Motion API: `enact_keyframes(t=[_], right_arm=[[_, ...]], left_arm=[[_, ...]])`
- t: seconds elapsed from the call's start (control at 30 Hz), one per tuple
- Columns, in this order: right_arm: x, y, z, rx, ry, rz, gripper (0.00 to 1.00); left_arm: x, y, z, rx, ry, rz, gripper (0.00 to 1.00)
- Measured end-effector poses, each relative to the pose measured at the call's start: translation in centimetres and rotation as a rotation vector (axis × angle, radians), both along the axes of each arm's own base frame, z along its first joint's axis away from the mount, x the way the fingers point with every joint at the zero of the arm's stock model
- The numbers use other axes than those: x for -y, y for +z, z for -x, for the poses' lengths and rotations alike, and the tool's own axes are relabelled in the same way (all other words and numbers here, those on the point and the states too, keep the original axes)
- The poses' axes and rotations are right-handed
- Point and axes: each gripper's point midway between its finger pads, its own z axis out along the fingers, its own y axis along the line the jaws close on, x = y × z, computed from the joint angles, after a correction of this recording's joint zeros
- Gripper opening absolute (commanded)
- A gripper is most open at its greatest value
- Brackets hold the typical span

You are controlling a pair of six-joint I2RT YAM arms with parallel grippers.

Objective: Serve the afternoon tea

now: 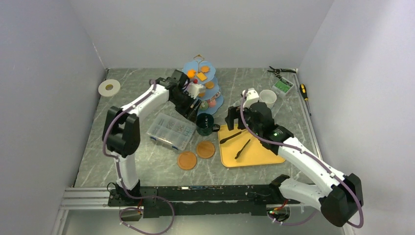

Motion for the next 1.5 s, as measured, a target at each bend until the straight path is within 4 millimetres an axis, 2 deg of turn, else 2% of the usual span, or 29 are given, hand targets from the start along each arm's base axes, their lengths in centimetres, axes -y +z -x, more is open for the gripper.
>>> enact_keyframes(t=[0.03,0.1,0.23,0.4,0.6,0.7,0.8,1.17,1.27,1.4,1.5], right_arm=[[1.2,-0.8,0.0,-0.015,-0.034,0.001,0.89],[2.3,-1.7,0.3,-0.038,-0.065,0.003,0.88],[2.3,-1.9,0.5,-0.049,-0.068,-0.003,0.87],[2.3,-2.5,0.7,-0.065,-0.066,-0.005,0.84],[2.2,-3.6,1.2,-0.091,-0.046,-0.001,0.82],[1.9,-3.5,1.2,-0.089,-0.036,-0.009,0.81],[1.6,-3.6,1.1,-0.094,-0.027,-0.019,0.78],[1.0,-4.3,1.3,-0.103,-0.005,-0.036,0.79],[1.0,-5.0,1.7,-0.112,0.009,-0.037,0.79],[0.8,-5.7,2.2,-0.126,0.032,-0.034,0.79],[0.6,-5.7,2.3,-0.126,0.046,-0.04,0.79]], left_arm=[[0.6,-0.7,-0.2,-0.011,-0.003,-0.007,0.68],[1.6,-1.7,-0.5,-0.029,-0.007,-0.017,0.68],[4.2,-1.4,-2.0,0.017,-0.022,0.004,0.66],[5.6,-2.0,-2.3,0.033,-0.021,-0.003,0.62],[5.4,-3.7,-1.7,0.062,-0.011,-0.016,0.59],[4.3,-3.7,-0.4,0.08,0.005,-0.028,0.58],[3.5,-3.5,0.4,0.088,0.025,-0.039,0.51],[4.0,-4.4,0.3,0.138,0.051,-0.065,0.41],[4.0,-4.5,0.1,0.148,0.059,-0.065,0.34],[4.0,-4.5,-0.2,0.16,0.074,-0.067,0.13],[3.8,-4.6,-0.2,0.154,0.085,-0.076,0.04]])
